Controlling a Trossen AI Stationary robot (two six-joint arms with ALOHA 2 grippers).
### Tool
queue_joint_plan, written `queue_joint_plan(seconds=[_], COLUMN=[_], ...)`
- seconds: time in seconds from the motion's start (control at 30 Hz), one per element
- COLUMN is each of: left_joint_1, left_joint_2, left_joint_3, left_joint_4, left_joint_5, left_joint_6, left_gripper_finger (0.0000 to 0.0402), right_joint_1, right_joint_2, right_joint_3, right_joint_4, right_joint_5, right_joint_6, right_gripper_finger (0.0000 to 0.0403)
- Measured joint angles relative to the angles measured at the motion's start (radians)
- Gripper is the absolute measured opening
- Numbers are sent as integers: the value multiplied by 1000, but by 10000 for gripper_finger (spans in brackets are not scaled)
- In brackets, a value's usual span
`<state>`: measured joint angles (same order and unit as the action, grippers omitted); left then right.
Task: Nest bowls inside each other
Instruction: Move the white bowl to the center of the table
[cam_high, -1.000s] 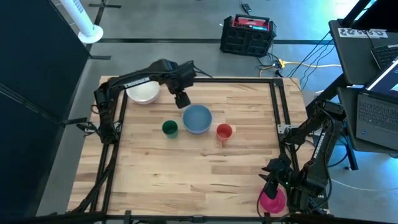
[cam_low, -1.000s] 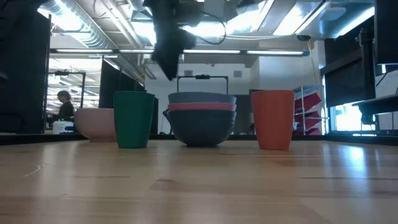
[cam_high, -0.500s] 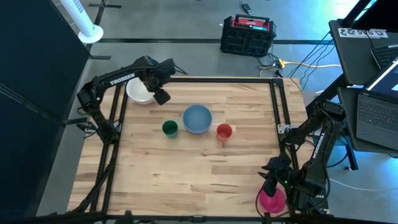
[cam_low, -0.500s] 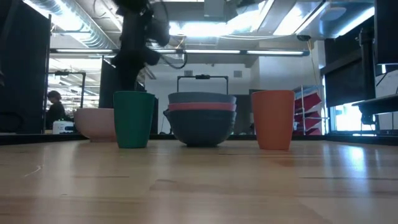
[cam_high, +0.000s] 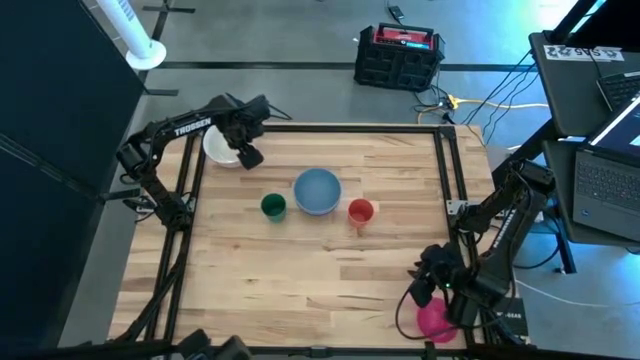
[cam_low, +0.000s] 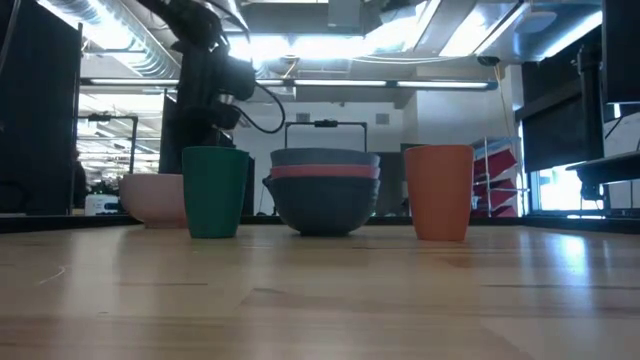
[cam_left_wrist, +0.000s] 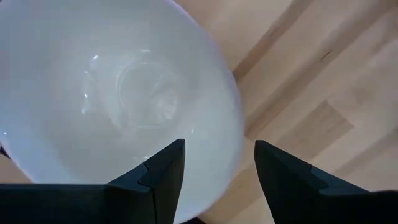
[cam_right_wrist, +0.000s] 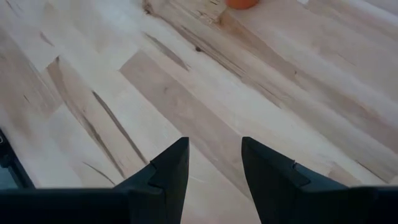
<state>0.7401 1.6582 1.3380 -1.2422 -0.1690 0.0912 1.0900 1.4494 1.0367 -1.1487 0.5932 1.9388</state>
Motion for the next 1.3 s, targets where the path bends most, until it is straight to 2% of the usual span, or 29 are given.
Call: queue_joint_plan(seconds=[0.5,1.1,1.2,1.3], left_joint_1=[15,15,15,15], left_joint_2=[0,1,1,1], left_joint_3=[-15,-232,-263,-284], left_joint_4=[59,247,260,272], left_joint_5=[39,51,51,38], left_joint_6=[5,21,23,51], left_gripper_finger=[178,174,143,73], right_joint_1=[-11,-11,-11,-11], right_joint_2=[-2,-2,-2,-2], right_joint_3=[0,0,0,0], right_joint_4=[13,24,25,25], right_joint_5=[-19,-38,-38,-38], right_joint_6=[0,-13,-13,-13], right_gripper_finger=[136,136,136,136])
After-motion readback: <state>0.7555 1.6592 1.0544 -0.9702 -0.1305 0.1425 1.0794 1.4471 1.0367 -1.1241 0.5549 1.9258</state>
